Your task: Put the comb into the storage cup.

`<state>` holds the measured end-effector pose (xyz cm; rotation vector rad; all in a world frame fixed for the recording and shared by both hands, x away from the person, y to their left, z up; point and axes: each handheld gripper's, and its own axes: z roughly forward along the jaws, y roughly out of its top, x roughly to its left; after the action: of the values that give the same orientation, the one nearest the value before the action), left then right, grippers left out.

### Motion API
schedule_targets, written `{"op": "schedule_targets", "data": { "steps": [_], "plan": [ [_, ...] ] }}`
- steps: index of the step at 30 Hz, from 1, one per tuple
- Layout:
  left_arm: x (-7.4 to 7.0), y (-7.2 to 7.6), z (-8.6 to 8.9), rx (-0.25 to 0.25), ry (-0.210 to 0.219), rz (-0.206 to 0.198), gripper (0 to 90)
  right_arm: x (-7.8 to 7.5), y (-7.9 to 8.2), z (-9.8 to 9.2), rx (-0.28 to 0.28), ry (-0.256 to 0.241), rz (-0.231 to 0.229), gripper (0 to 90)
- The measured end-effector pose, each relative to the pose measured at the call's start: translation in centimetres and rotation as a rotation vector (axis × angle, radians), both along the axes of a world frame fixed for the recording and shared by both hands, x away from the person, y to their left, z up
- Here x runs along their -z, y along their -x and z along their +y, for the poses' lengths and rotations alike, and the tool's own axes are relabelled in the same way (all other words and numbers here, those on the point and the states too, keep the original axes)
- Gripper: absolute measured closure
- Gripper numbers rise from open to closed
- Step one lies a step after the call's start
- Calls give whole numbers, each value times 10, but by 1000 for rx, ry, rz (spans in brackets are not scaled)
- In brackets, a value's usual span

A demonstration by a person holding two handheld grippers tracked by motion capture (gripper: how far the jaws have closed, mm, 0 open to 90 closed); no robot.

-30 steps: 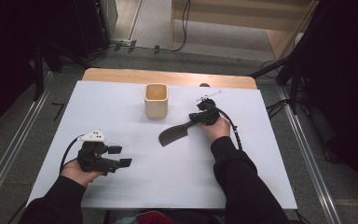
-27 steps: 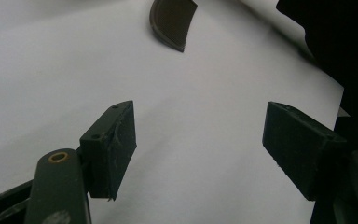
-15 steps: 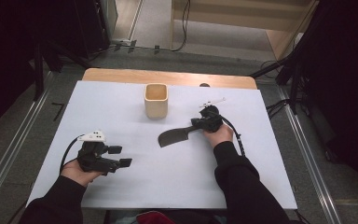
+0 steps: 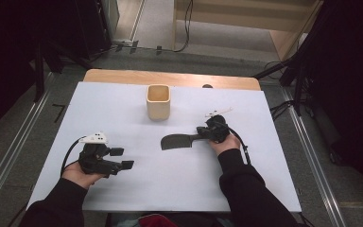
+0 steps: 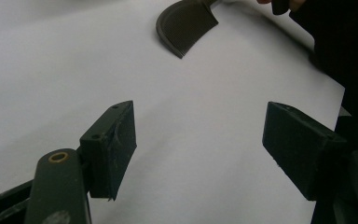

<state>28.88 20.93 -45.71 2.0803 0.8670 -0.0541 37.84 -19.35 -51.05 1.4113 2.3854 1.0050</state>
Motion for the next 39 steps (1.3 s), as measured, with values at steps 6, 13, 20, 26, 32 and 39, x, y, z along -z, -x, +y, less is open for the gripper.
{"op": "schedule_targets", "data": {
  "steps": [6, 13, 20, 26, 32, 39],
  "plan": [
    [0, 0, 0, -1, -2, -1, 261, -2, 10, -3, -11, 7, 17, 877],
    [0, 0, 0, 0, -2, -3, 261, -3, 22, -6, -26, 16, 29, 877],
    [0, 0, 0, 0, -4, -2, 261, -4, 33, -6, -50, 17, 39, 877],
    [0, 0, 0, 0, -3, -2, 261, -4, 42, -6, -69, 14, 47, 876],
    [0, 0, -1, 3, -6, -2, 261, -4, 49, -4, -89, 18, 52, 876],
    [0, 0, -1, 4, -6, -2, 261, -3, 59, -1, -106, 3, 50, 876]
  ]
}}
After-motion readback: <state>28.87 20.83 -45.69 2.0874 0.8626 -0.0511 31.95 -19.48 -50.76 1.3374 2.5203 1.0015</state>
